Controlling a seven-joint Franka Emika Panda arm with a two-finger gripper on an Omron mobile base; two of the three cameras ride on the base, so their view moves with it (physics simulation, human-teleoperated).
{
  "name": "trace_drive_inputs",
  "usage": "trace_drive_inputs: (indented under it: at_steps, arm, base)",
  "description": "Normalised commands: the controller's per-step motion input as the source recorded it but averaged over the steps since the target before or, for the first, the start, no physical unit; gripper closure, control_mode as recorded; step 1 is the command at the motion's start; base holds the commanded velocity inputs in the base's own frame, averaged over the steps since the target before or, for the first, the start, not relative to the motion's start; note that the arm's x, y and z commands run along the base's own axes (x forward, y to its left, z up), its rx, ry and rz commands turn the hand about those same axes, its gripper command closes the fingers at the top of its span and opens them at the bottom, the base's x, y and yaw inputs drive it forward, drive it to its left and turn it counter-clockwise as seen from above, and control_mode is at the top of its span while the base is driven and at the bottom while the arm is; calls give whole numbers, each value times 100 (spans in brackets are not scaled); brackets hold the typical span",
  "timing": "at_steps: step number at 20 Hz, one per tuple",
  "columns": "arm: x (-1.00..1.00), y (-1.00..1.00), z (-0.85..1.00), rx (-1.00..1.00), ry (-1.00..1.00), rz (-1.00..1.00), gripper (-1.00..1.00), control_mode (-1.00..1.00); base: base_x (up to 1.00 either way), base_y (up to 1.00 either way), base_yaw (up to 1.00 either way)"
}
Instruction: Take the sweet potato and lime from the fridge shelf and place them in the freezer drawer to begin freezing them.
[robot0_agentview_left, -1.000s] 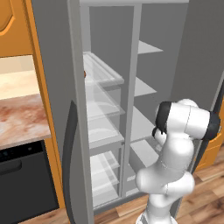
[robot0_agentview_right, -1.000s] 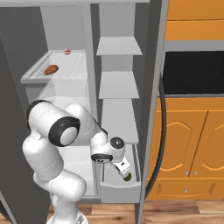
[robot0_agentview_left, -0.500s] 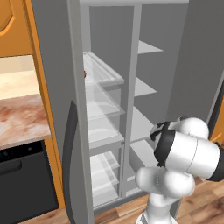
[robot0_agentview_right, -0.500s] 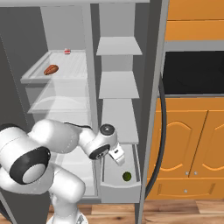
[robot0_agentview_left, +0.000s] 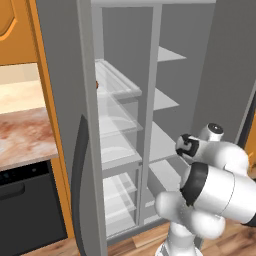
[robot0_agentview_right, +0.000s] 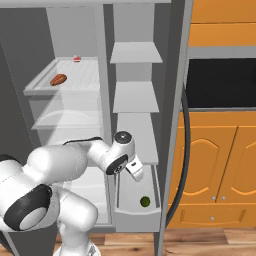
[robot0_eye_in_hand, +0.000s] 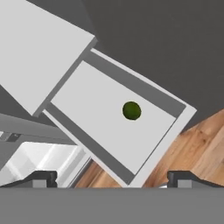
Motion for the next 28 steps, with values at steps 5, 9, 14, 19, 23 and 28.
trace_drive_inputs:
  at_steps: [5, 9, 14, 19, 23, 28]
  arm:
    - [-6, 28, 100, 0, 0, 2, -100, -100]
    - [-22, 34, 100, -4, 8, 13, -100, -100]
    - [-50, 23, 79, -2, 9, 25, -100, -100]
    - [-60, 33, 29, 0, -5, 27, -100, -100]
    - [-24, 73, 18, 0, -35, 24, -100, -100]
    - [0, 92, 64, -1, -31, 11, -100, -100]
  base:
    - [0, 0, 0]
    - [0, 0, 0]
    - [0, 0, 0]
    - [0, 0, 0]
    - [0, 0, 0]
    - [0, 0, 0]
